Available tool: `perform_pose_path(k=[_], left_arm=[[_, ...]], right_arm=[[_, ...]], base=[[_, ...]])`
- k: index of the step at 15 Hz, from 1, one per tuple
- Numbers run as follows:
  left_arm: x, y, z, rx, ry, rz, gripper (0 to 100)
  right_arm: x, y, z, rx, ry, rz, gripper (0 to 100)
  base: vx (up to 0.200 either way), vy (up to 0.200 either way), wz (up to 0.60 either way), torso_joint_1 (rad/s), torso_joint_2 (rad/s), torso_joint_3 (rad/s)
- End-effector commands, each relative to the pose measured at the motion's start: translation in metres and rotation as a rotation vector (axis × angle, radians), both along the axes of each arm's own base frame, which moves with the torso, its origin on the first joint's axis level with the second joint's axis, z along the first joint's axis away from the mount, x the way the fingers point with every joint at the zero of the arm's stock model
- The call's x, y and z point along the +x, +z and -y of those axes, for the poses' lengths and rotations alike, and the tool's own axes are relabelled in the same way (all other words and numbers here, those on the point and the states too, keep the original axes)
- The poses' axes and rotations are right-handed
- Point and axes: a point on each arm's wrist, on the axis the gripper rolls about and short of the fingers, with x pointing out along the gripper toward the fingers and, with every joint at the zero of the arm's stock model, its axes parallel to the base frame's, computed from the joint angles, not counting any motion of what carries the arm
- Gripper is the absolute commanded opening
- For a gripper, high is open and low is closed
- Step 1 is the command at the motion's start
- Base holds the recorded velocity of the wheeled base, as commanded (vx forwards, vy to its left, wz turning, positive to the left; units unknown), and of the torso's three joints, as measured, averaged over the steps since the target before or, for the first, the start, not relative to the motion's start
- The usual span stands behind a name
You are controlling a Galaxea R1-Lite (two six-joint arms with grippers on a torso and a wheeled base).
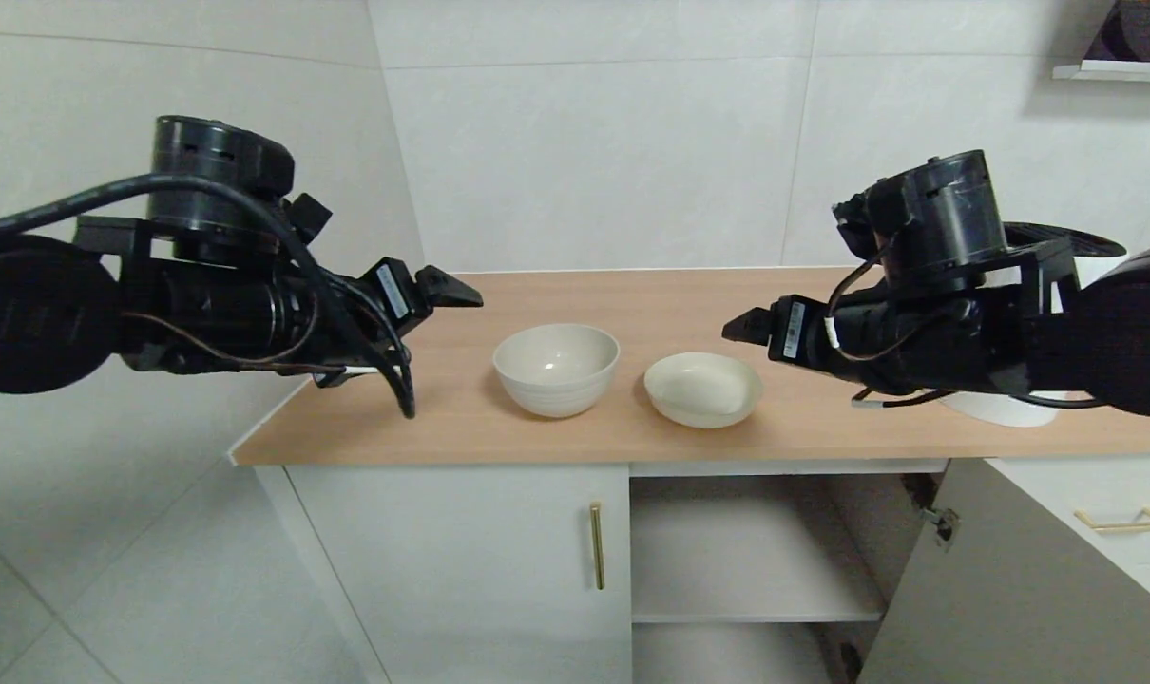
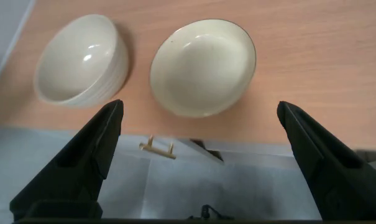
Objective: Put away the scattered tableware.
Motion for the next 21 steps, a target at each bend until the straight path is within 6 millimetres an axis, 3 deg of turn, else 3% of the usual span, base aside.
perform_pose_path(k=[1, 5, 11, 12, 18, 21], left_arm=[[0.04, -0.046, 0.02, 0.051, 0.019, -0.117, 100], [0.066, -0.08, 0.031, 0.098, 0.075, -0.121, 100], [0.068, -0.081, 0.036, 0.088, 0.065, -0.096, 100], [0.067, -0.081, 0.036, 0.087, 0.065, -0.092, 0], [0.065, -0.075, 0.036, 0.08, 0.066, -0.079, 0], [0.055, -0.065, 0.032, 0.065, 0.047, -0.067, 0]], right_arm=[[0.017, -0.018, -0.001, -0.028, -0.022, -0.041, 100], [0.025, -0.026, 0.002, -0.041, -0.05, -0.053, 100], [0.024, -0.027, 0.002, -0.041, -0.049, -0.056, 100], [0.024, -0.026, 0.003, -0.04, -0.051, -0.055, 100], [0.025, -0.026, 0.002, -0.04, -0.051, -0.055, 100], [0.029, -0.033, 0.0, -0.053, -0.052, -0.068, 100]], base=[[0.0, 0.0, 0.0, 0.0, 0.0, 0.0], [0.0, 0.0, 0.0, 0.0, 0.0, 0.0], [0.0, 0.0, 0.0, 0.0, 0.0, 0.0], [0.0, 0.0, 0.0, 0.0, 0.0, 0.0], [0.0, 0.0, 0.0, 0.0, 0.0, 0.0], [0.0, 0.0, 0.0, 0.0, 0.0, 0.0]])
